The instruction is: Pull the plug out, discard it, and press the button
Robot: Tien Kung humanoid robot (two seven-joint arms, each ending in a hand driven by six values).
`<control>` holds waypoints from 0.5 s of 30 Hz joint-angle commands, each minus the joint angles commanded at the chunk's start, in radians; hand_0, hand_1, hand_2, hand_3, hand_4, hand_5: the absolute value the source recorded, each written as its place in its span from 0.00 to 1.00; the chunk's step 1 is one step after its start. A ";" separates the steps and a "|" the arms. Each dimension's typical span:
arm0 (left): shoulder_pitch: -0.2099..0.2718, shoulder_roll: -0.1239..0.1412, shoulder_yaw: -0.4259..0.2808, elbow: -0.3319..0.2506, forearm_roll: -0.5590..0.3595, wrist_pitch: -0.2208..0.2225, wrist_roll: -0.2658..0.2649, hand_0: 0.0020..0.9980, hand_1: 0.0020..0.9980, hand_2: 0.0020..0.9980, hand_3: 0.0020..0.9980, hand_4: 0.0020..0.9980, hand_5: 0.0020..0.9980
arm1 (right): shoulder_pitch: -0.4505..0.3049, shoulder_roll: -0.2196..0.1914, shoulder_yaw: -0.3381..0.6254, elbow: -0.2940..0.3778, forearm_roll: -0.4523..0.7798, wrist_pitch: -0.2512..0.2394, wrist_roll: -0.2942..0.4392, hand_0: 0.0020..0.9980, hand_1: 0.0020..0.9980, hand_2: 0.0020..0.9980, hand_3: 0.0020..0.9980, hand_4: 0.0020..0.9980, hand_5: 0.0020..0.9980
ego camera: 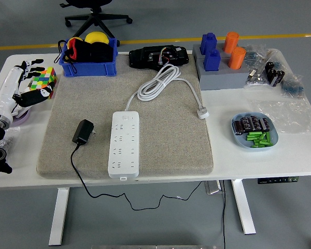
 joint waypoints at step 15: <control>-0.003 0.001 0.000 -0.003 -0.002 0.002 -0.004 0.78 0.74 0.74 0.83 0.68 0.10 | 0.003 0.001 0.001 0.001 0.001 0.000 0.000 0.73 0.68 0.66 0.63 0.74 0.60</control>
